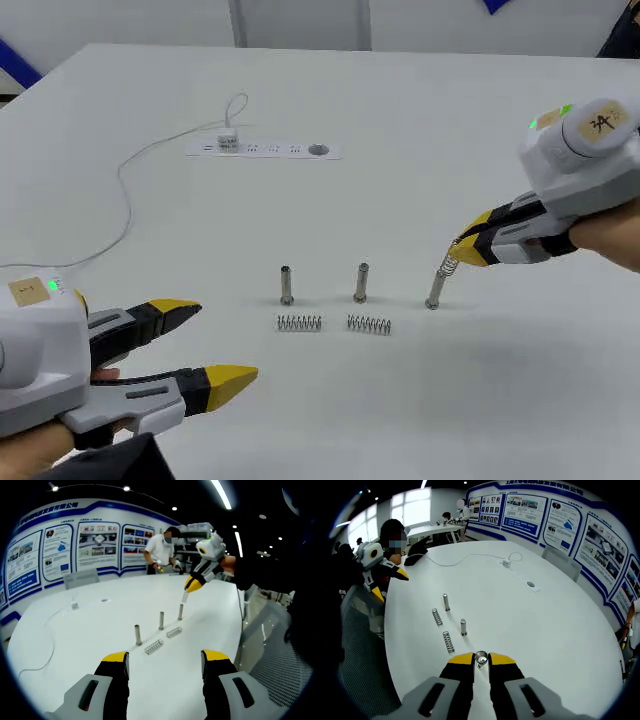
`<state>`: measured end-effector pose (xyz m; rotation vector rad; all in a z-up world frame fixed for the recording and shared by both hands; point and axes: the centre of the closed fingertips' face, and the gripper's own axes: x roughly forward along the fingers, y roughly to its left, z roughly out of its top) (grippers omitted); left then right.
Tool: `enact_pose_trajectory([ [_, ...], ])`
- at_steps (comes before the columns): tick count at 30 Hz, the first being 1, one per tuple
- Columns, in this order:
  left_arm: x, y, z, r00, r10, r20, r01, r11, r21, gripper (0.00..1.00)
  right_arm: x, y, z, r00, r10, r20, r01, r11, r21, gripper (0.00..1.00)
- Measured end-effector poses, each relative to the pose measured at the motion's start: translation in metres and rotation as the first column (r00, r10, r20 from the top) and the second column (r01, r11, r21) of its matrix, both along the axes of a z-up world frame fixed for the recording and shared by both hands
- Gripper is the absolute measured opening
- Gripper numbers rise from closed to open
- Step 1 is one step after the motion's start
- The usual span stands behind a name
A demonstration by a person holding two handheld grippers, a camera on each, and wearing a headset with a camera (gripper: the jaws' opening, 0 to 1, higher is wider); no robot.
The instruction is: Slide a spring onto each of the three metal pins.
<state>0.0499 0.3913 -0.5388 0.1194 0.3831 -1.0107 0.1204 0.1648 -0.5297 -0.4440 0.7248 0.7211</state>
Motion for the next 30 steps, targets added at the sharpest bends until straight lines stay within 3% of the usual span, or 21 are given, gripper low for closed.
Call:
enact_pose_trajectory([
  [18, 0.001, 0.001, -0.001, 1.0, 0.006, -0.005, -0.006, 1.0, 0.003, 0.59, 0.006, -0.001, -0.02, 0.998, -0.001, -0.059, -0.001, 1.0, -0.026, 0.12],
  [30, 0.0, 0.001, -0.003, 1.0, 0.004, -0.009, -0.004, 1.0, 0.005, 0.59, 0.01, -0.001, -0.041, 0.995, -0.03, -0.1, 0.027, 0.999, -0.031, 0.12],
])
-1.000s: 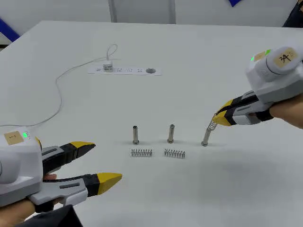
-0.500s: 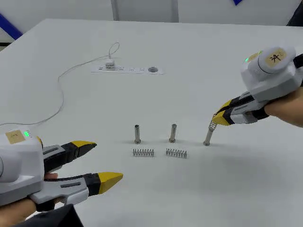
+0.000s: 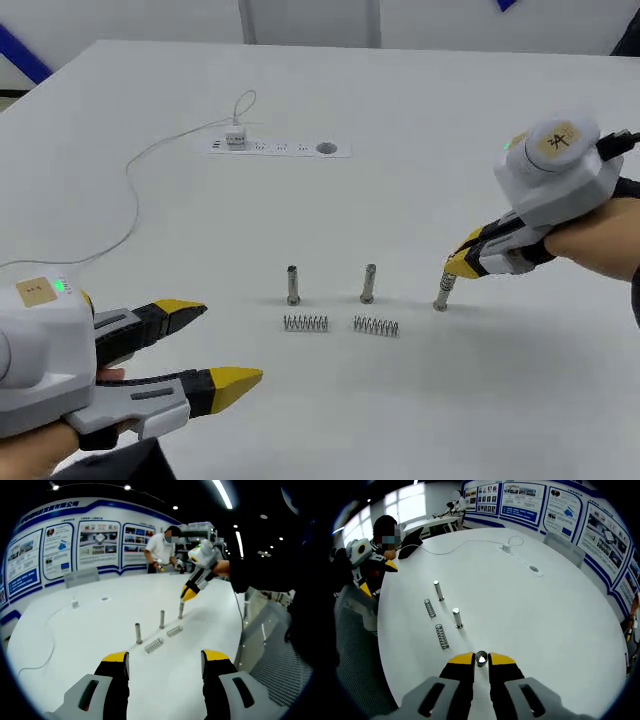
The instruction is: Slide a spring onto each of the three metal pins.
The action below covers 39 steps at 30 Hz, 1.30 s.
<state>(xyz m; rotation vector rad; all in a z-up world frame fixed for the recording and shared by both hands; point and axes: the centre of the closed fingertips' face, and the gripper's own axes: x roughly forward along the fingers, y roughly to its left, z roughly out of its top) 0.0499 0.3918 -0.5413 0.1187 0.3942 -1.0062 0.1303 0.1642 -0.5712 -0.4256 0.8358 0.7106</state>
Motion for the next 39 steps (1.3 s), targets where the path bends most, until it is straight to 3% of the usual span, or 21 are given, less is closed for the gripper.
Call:
enact_pose_trajectory([
  [16, 0.0, 0.0, -0.001, 1.0, 0.0, -0.003, 0.0, 1.0, 0.0, 0.59, -0.004, -0.002, -0.026, 0.998, -0.027, -0.05, 0.027, 1.0, -0.014, 0.12],
  [23, 0.001, 0.001, 0.0, 1.0, 0.003, 0.0, -0.003, 1.0, 0.0, 0.59, -0.006, -0.003, -0.029, 0.999, -0.018, -0.047, 0.017, 1.0, -0.017, 0.13],
  [30, 0.0, 0.0, 0.001, 1.0, 0.003, 0.002, -0.003, 1.0, -0.001, 0.59, -0.009, -0.007, -0.021, 1.0, -0.018, -0.018, 0.017, 1.0, -0.013, 0.19],
  [39, -0.001, -0.001, 0.001, 1.0, -0.005, 0.004, 0.005, 1.0, 0.002, 0.59, -0.01, -0.001, 0.006, 0.998, -0.012, 0.068, 0.011, 1.0, 0.003, 0.21],
])
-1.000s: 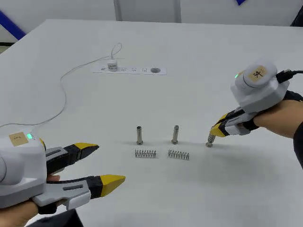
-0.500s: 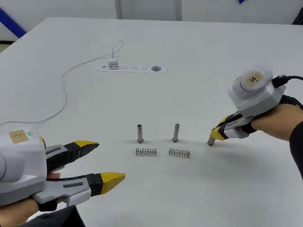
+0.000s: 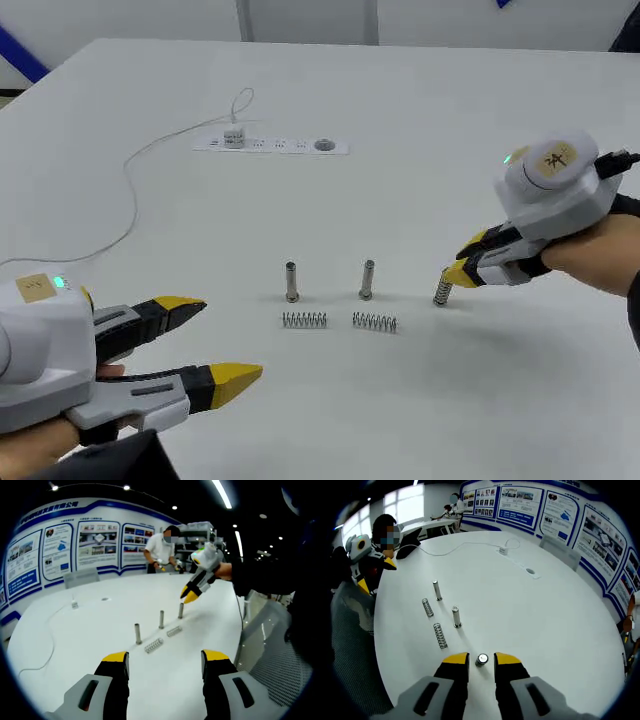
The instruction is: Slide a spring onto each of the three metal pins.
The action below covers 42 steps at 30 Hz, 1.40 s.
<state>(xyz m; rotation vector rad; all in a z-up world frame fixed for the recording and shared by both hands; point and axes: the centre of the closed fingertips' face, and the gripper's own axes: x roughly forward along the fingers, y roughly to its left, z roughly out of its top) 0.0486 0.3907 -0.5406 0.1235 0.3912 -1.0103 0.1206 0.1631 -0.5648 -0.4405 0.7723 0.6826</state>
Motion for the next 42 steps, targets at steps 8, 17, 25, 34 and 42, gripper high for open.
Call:
enact_pose_trajectory([
  [8, 0.0, 0.0, 0.001, 1.0, 0.0, 0.003, 0.0, 1.0, 0.0, 0.59, -0.004, 0.032, 0.011, 0.996, 0.085, 0.014, -0.086, 0.996, 0.018, 0.2],
  [17, 0.001, 0.0, 0.0, 1.0, 0.002, 0.004, -0.002, 1.0, 0.001, 0.59, -0.013, 0.065, -0.012, 0.98, 0.196, -0.044, -0.196, 0.981, -0.001, 0.2],
  [25, 0.001, 0.001, -0.001, 1.0, 0.002, 0.001, -0.002, 1.0, 0.005, 0.59, -0.015, 0.087, -0.028, 0.96, 0.27, -0.078, -0.272, 0.962, -0.015, 0.18],
  [34, 0.001, 0.002, -0.002, 1.0, 0.003, -0.001, -0.003, 1.0, 0.006, 0.59, -0.012, 0.103, -0.045, 0.935, 0.337, -0.11, -0.344, 0.937, -0.055, 0.16],
  [42, 0.002, 0.002, -0.003, 1.0, 0.004, -0.004, -0.004, 1.0, 0.006, 0.59, -0.011, 0.109, -0.063, 0.918, 0.369, -0.147, -0.385, 0.918, -0.097, 0.16],
])
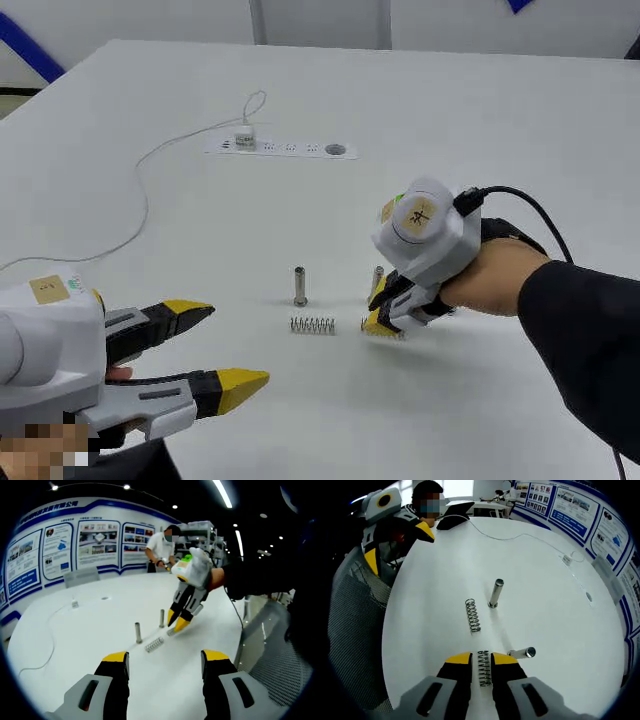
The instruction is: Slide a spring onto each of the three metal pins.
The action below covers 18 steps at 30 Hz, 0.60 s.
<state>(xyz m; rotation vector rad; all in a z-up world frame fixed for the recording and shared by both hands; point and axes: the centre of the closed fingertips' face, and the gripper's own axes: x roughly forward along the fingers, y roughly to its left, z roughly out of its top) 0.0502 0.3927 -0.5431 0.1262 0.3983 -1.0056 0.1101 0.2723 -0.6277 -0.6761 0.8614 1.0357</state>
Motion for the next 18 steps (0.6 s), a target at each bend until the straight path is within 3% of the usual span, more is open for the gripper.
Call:
enact_pose_trajectory([
  [5, 0.0, 0.0, 0.0, 1.0, 0.003, -0.001, -0.003, 1.0, -0.002, 0.59, 0.001, 0.001, -0.009, 1.0, 0.017, -0.005, -0.017, 0.999, -0.031, 0.15],
  [18, 0.001, 0.001, -0.001, 1.0, 0.007, -0.001, -0.007, 1.0, -0.003, 0.59, 0.003, -0.001, -0.017, 0.999, 0.016, -0.03, -0.018, 0.999, -0.047, 0.12],
])
